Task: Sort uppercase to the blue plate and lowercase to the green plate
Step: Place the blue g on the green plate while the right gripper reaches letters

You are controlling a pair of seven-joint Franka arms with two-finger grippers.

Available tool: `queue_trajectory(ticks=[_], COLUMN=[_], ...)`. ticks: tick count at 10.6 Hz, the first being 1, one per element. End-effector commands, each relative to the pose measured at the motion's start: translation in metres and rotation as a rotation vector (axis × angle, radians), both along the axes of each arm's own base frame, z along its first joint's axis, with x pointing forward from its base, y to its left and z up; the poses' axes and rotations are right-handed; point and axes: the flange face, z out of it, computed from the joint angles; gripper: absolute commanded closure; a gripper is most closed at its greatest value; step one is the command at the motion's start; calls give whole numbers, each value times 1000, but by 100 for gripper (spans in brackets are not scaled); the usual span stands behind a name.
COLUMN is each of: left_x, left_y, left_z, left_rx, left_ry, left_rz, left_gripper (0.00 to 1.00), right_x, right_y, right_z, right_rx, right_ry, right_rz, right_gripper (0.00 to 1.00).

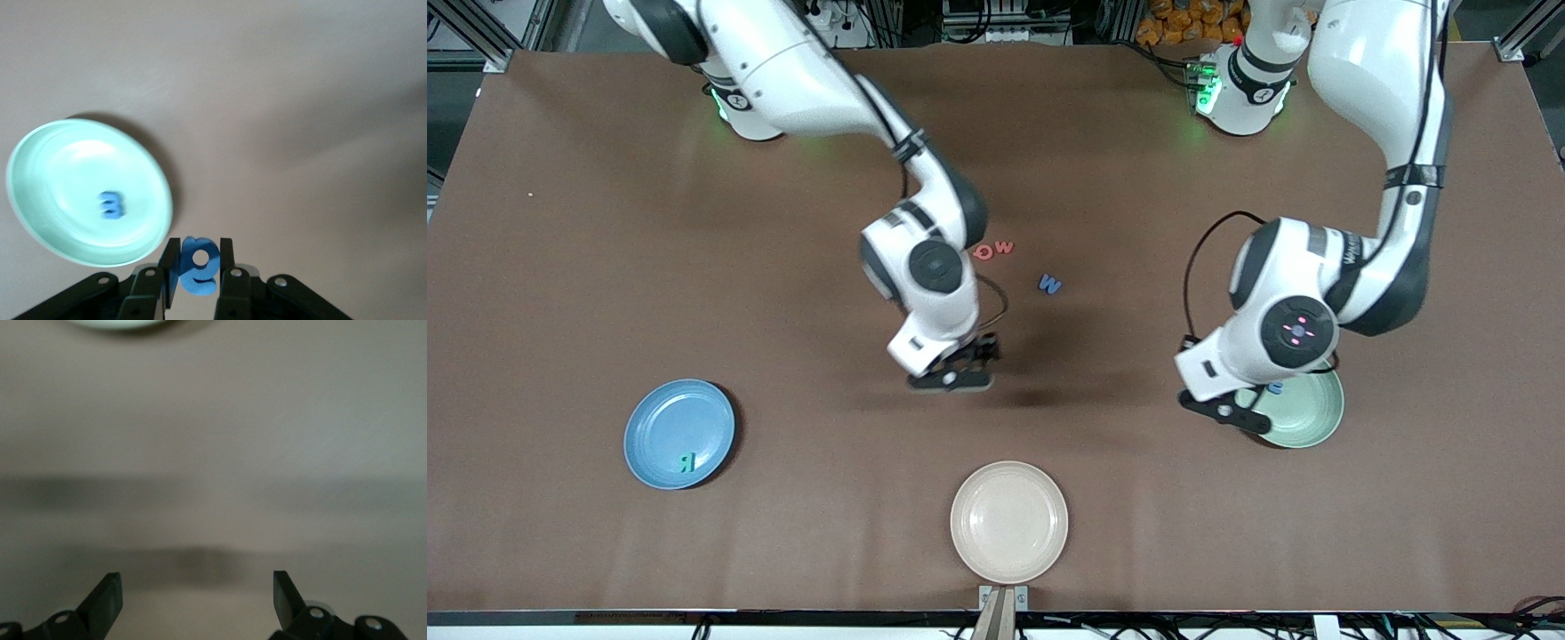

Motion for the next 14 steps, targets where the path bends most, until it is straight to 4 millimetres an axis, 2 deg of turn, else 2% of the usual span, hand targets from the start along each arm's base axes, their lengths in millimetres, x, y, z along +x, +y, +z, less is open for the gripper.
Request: queue_trajectory(ticks=[1, 3, 6, 8, 9, 10, 11, 13, 14], left_x=[13, 21, 31, 34, 35, 36, 36, 40, 47], left_y=[72, 118, 138, 140, 141, 141, 143, 149, 149], left_z=[-10, -31, -57, -69, -72, -70, -65, -48, -24], left_rx=[-58, -117, -105, -89, -82, -82, -67, -40, -41], left_ry=[34, 53, 11, -3, -4, -9, -13, -39, -80], left_rz=[-37, -51, -33, -40, -45, -45, -60, -73, -88], left_gripper=[100, 100, 100, 100, 79, 22, 0, 0, 0], right_x=[-60, -101, -130, -137, -135, -128, -123, -113, -110], right_y=[55, 87, 105, 111, 113, 110, 109, 104, 105], right_z=[-8, -14, -38, -51, -54, -52, -52, -49, -50], right_rx=[-27, -21, -1, 0, 3, 11, 22, 50, 55], right_ry=[-9, -8, 55, 75, 73, 71, 73, 101, 97], right_rz=[-79, -179, -385, -466, -471, -507, -552, -621, -640], right_gripper=[0, 0, 0, 0, 0, 0, 0, 0, 0])
